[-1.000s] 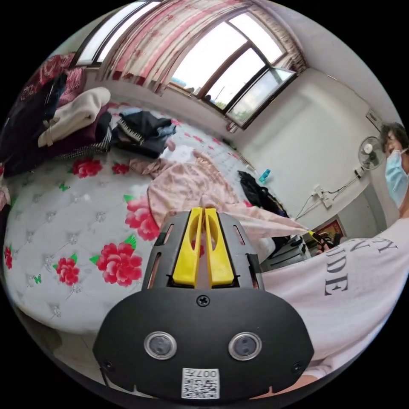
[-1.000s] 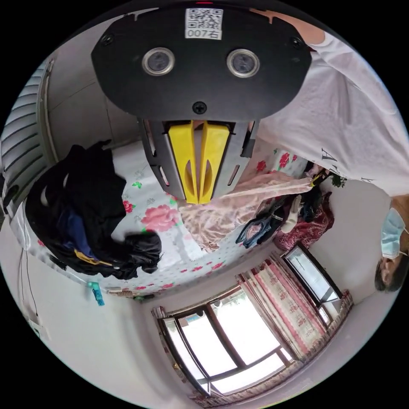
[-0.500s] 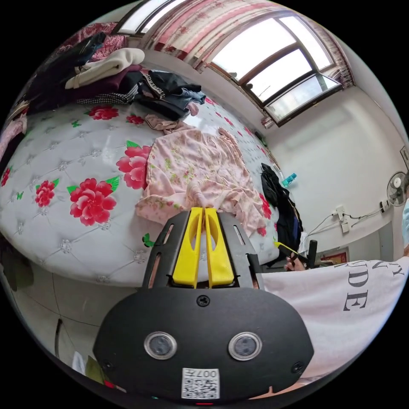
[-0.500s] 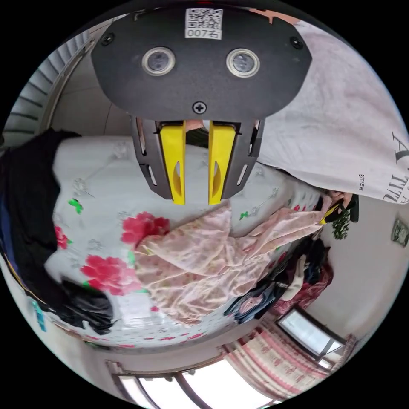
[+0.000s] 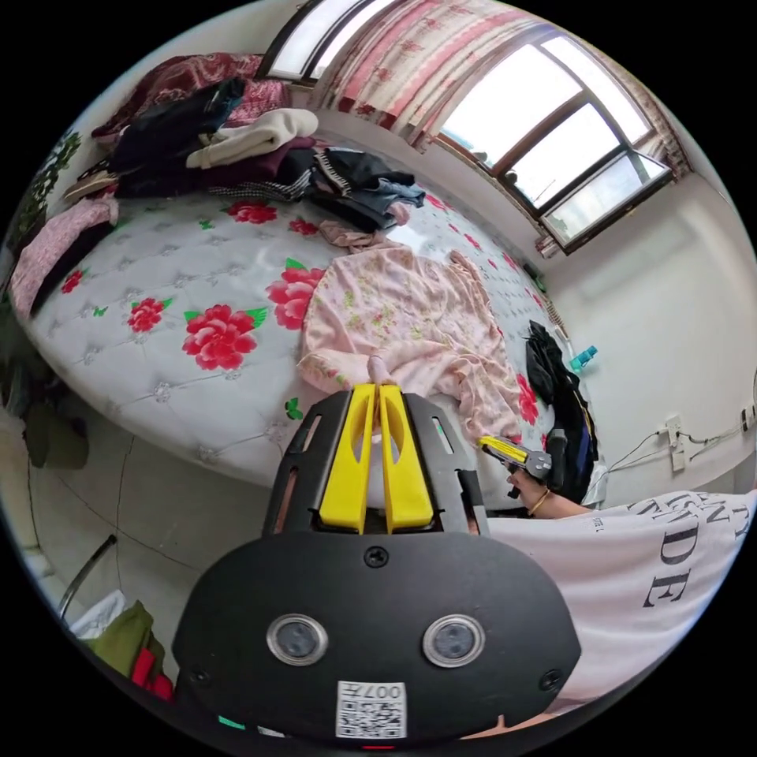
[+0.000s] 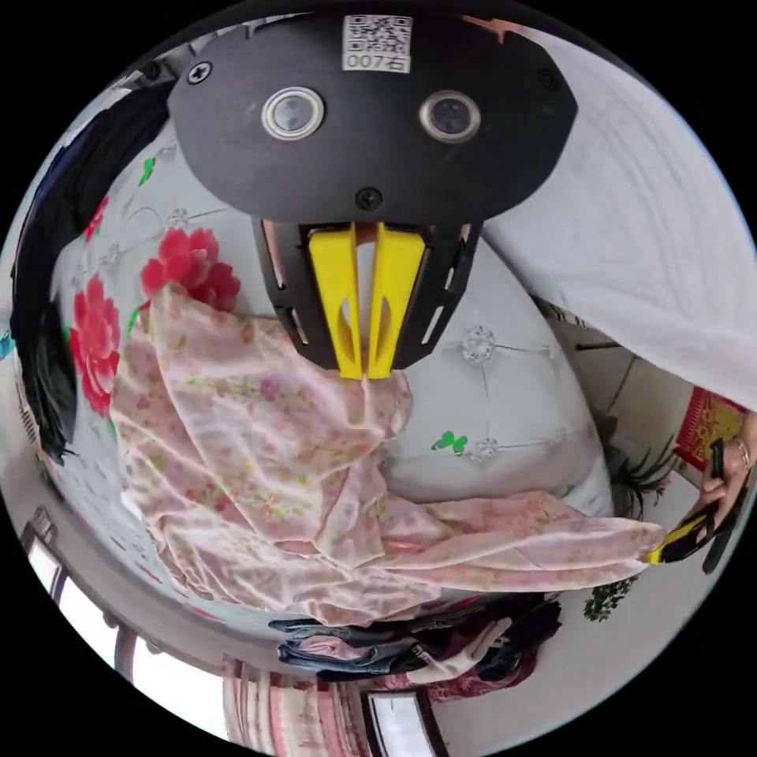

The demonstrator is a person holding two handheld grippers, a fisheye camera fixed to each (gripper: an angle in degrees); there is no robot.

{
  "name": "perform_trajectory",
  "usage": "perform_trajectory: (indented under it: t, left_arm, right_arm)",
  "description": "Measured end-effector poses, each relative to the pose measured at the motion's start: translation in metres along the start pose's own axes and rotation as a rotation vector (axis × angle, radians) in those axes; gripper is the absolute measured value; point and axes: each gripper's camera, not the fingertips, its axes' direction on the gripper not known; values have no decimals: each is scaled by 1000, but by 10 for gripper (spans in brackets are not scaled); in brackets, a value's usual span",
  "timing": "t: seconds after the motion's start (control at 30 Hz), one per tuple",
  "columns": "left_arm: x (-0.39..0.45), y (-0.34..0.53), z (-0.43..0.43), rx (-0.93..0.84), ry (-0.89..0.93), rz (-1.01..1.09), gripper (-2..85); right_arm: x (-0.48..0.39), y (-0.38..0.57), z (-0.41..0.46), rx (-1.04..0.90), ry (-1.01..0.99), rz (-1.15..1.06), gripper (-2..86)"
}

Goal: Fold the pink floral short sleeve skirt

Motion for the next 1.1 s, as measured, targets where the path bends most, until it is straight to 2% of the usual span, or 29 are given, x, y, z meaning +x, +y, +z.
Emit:
perform_trajectory:
  t: [0.07,0.2,0.3,0.4,0.47,0.53,0.6,0.67,0.8,0.87,0.93,1.0,1.03,1.1]
  left_arm:
    - [-18,3,-7,8,-18,-67,-10]
    - [-32,9,-29,99,64,-131,-10]
    - [-32,7,-42,129,201,-167,-10]
    - [-7,-10,-50,100,289,-67,-10]
    - [25,-28,-47,55,274,60,-10]
    - [40,-41,-30,7,233,91,-10]
    - [44,-54,0,-50,231,55,-10]
    - [50,-81,46,-109,307,-5,-10]
    - [105,-162,99,-115,391,90,-10]
    - [166,-238,117,-118,425,143,-10]
    - [218,-300,103,-51,453,195,-10]
    - [270,-362,58,64,483,239,-10]
    - [300,-396,9,177,506,262,-10]
    - [341,-430,-81,368,540,333,-10]
  right_arm:
    - [20,5,-16,-9,-15,146,4]
    - [62,78,-128,257,17,384,-1]
    - [66,137,-223,347,78,463,-2]
    - [40,173,-305,437,117,400,-2]
    - [36,177,-315,371,106,402,-2]
    - [47,175,-295,285,24,456,-2]
    - [70,164,-242,197,-74,556,-2]
    - [88,141,-204,170,-154,595,-3]
    - [153,44,-168,313,-396,704,-3]
    - [188,-18,-186,392,-408,754,-3]
    - [220,-84,-240,509,-397,761,-3]
    - [231,-156,-377,785,-315,677,-3]
    - [225,-169,-420,863,-272,635,-3]
    - [172,-189,-591,1166,-42,440,-3]
